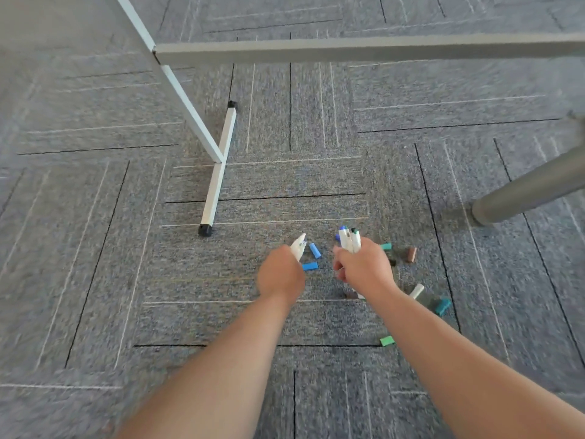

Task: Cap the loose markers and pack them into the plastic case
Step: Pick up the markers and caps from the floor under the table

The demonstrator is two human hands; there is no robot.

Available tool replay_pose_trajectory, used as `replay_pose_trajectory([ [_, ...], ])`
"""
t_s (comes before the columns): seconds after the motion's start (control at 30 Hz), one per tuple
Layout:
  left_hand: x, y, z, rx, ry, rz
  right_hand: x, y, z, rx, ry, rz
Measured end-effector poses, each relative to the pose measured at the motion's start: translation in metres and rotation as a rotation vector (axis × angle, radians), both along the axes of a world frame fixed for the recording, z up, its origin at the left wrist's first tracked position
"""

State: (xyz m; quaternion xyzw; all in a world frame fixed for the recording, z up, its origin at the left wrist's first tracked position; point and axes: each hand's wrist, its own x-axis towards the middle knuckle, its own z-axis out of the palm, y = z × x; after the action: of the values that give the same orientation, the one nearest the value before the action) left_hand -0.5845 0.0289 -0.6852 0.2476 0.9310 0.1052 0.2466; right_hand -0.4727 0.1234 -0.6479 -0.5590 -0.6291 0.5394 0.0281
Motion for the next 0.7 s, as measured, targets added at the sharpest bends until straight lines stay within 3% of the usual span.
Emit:
replay_pose_trajectory([
  [0.2, 0.001, 0.015, 0.004, -0.126, 0.069, -0.084, 0.008, 0.012, 0.009, -0.015, 0.013, -0.037],
  [0.33, 0.002, 0.027, 0.033, 0.066, -0.021, 0.039, 0.011, 0.021, 0.031, -0.014, 0.055, -0.070],
  [0.5, 0.015, 0.059, 0.150, 0.502, -0.219, 0.097, 0.011, 0.029, 0.115, 0.041, 0.161, -0.146],
  [0.7, 0.036, 0.062, 0.345, 0.854, -0.333, -0.028, 0.017, 0.028, 0.294, 0.227, 0.362, -0.206],
])
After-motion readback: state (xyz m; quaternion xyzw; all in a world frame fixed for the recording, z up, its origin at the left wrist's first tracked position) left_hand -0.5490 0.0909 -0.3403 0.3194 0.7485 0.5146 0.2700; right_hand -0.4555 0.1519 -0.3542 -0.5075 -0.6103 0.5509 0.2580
